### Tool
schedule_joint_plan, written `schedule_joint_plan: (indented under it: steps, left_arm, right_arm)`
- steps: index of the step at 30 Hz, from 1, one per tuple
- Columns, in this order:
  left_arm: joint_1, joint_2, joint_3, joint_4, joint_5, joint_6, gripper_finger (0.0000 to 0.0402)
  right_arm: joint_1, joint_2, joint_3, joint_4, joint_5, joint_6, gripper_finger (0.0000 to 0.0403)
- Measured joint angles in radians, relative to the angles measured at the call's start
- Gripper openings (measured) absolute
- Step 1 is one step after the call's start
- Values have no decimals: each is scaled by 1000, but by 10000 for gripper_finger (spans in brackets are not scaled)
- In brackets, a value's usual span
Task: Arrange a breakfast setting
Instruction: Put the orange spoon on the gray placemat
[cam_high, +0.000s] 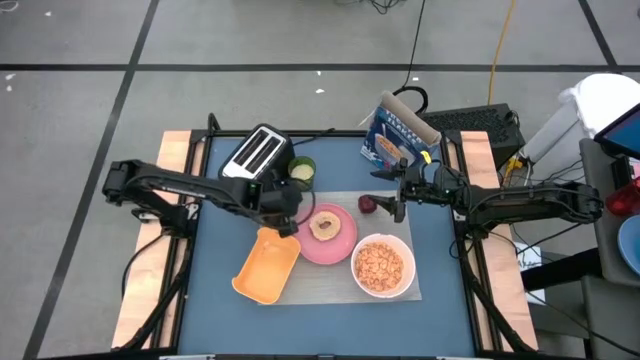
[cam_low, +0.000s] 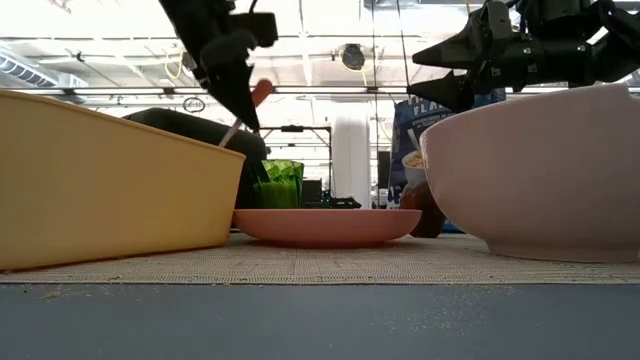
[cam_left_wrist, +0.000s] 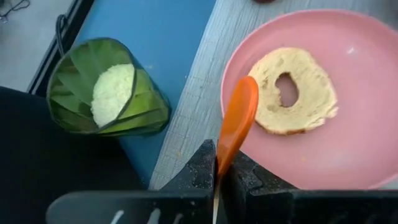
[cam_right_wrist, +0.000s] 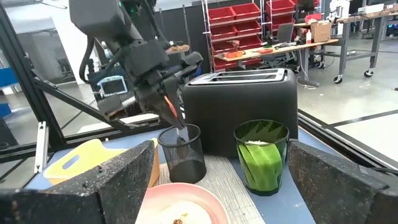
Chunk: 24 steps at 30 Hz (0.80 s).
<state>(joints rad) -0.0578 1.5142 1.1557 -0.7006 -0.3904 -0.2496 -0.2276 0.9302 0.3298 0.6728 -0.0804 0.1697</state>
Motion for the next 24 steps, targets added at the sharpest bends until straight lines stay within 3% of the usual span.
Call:
schedule_joint_plan:
  steps: [16,24]
  left_arm:
    - [0,-200,0,38,3,-28,10]
    - [0,-240,0,310,-61,-19,10]
  right_arm:
    - [0,0,0,4,0,2,354]
    - [0,0,0,3,0,115,354]
